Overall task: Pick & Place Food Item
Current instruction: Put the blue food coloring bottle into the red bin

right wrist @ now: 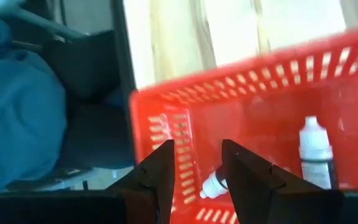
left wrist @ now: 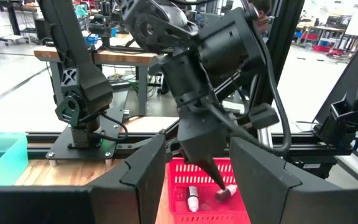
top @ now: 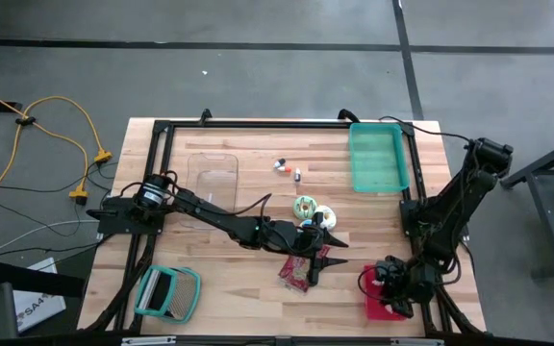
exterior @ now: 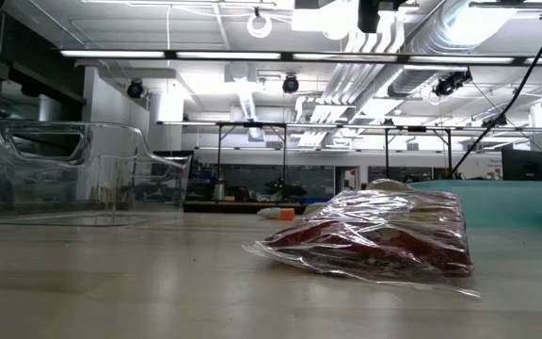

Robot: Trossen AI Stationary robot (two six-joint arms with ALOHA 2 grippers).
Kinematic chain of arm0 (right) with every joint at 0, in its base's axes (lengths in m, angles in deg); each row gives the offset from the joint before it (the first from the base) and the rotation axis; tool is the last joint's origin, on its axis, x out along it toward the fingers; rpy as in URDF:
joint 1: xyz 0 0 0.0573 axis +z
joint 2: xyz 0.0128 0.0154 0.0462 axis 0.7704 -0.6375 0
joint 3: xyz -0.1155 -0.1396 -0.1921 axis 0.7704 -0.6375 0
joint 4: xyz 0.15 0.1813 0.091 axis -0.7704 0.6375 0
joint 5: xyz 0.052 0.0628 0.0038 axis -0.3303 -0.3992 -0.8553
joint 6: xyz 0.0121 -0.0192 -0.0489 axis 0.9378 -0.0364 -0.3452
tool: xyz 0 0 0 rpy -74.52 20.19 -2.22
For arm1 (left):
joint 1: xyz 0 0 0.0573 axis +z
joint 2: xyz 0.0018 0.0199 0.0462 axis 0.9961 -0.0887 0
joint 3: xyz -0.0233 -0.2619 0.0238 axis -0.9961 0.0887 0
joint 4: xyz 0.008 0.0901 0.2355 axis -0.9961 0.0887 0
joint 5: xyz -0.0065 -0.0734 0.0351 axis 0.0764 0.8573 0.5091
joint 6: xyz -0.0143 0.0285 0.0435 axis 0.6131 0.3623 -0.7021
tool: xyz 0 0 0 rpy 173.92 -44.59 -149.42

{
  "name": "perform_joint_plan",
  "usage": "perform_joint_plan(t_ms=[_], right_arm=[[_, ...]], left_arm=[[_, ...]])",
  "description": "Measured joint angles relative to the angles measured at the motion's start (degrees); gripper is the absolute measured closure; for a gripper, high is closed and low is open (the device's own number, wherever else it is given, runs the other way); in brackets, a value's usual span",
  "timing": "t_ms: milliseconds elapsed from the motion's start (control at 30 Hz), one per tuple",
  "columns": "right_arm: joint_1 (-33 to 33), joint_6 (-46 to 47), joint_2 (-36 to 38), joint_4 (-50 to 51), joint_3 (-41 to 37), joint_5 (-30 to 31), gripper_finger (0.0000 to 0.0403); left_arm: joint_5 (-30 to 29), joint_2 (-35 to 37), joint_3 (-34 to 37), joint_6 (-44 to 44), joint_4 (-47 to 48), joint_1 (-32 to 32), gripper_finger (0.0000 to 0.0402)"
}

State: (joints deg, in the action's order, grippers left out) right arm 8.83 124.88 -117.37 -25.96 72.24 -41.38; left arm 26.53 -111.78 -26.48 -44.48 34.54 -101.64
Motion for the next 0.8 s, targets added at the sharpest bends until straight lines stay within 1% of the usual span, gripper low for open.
perform_joint_plan(t_ms=[300,433,667,800], right_arm=[[-4.47,-8.19,10.00,0.06,0.00,1.59,0.0282],[-6.68,-13.96,14.17,0.10,0.00,4.39,0.0282],[-9.95,-24.01,20.10,0.06,0.00,11.32,0.0282],[-11.08,-27.14,22.77,0.04,0.00,12.52,0.0282]], left_arm=[[0.02,0.00,0.00,0.00,0.01,0.00,0.0229],[0.01,0.00,0.00,-0.02,0.01,-0.01,0.0229],[0.02,0.00,0.00,-0.02,0.01,-0.01,0.0229],[0.02,0.00,0.00,-0.02,0.02,-0.01,0.0229]])
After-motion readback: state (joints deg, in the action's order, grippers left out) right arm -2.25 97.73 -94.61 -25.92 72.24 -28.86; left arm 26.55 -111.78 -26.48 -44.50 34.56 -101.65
